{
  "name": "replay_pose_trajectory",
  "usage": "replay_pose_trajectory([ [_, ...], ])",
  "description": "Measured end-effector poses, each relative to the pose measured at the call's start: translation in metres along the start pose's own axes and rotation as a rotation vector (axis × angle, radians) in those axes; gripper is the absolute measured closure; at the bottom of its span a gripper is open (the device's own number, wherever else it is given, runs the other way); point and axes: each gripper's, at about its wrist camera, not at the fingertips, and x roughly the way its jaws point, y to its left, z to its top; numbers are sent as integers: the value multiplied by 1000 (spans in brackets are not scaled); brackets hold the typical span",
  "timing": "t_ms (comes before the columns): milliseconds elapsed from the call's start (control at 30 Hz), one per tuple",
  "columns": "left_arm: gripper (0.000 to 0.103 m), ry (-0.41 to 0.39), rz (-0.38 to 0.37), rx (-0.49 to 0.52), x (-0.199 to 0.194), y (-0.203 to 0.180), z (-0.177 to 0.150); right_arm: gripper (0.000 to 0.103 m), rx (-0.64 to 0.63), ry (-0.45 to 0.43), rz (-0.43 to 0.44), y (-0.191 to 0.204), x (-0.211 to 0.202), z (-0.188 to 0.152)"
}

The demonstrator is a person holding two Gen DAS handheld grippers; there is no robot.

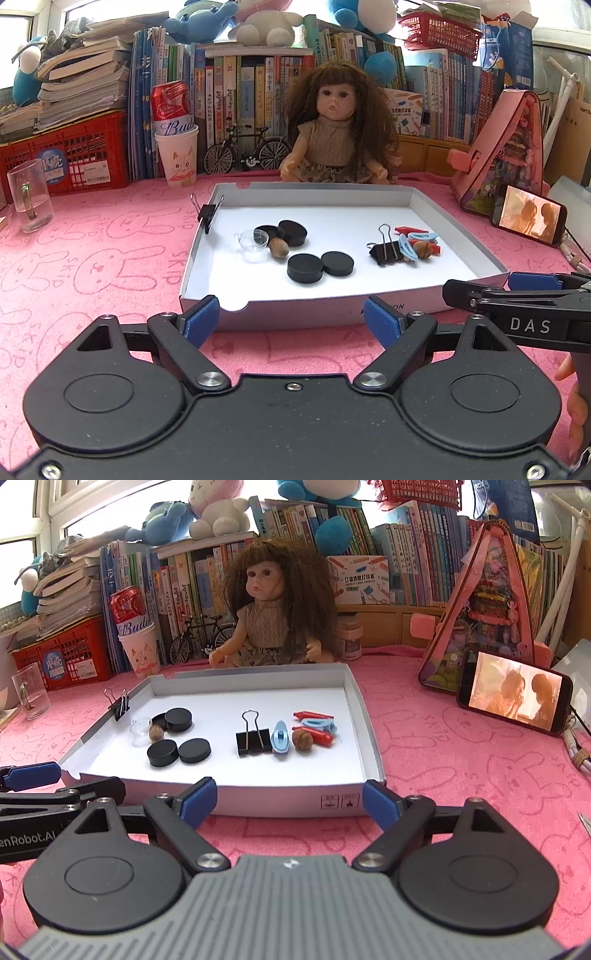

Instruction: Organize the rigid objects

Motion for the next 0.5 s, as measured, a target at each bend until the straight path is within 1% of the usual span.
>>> replay_pose_trajectory([
  [100, 19, 8, 3, 2, 1, 1, -4, 11, -4, 16, -2, 0, 3, -3],
  [267, 18, 28, 22, 8, 7, 2, -11, 6, -27, 25, -17, 3, 6, -9],
  [500, 18, 50, 55, -1, 15, 4, -17, 2, -40, 63, -29, 4, 14, -14],
])
